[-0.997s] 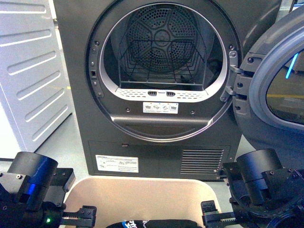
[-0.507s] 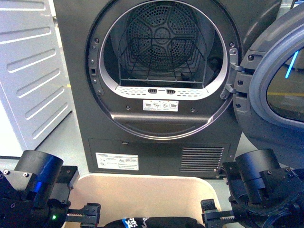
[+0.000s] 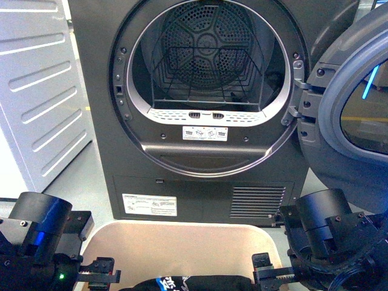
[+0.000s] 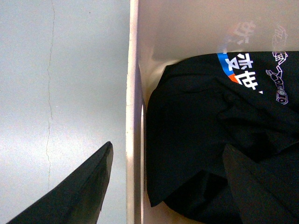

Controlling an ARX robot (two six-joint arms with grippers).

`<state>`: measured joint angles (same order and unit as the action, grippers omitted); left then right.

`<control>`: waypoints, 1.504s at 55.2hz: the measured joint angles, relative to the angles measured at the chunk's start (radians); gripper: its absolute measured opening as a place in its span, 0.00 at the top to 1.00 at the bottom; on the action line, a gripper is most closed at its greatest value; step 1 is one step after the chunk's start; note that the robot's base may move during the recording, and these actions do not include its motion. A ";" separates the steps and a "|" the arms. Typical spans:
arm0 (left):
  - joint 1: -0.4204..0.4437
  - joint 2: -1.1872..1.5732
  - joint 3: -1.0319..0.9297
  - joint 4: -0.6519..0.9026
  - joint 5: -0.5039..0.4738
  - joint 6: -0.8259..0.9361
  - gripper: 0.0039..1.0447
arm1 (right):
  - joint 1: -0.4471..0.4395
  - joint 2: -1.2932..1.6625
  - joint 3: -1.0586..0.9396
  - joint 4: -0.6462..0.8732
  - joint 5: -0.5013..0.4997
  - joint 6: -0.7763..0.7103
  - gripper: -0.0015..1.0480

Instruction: Move hamper under clothes hanger

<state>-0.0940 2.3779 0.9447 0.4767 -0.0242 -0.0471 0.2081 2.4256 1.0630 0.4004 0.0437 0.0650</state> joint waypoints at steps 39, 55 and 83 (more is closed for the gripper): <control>0.034 0.001 -0.106 0.079 -0.002 0.013 0.96 | 0.004 0.005 0.002 -0.001 -0.012 0.005 0.70; 0.042 -0.001 -0.108 0.076 -0.003 0.014 0.96 | 0.017 0.005 0.005 -0.013 -0.011 0.043 0.97; 0.041 -0.109 -0.105 -0.005 -0.026 0.016 0.96 | 0.016 -0.076 -0.024 -0.031 -0.011 0.045 0.97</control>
<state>-0.0528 2.2684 0.8402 0.4713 -0.0505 -0.0311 0.2237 2.3493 1.0389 0.3695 0.0330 0.1097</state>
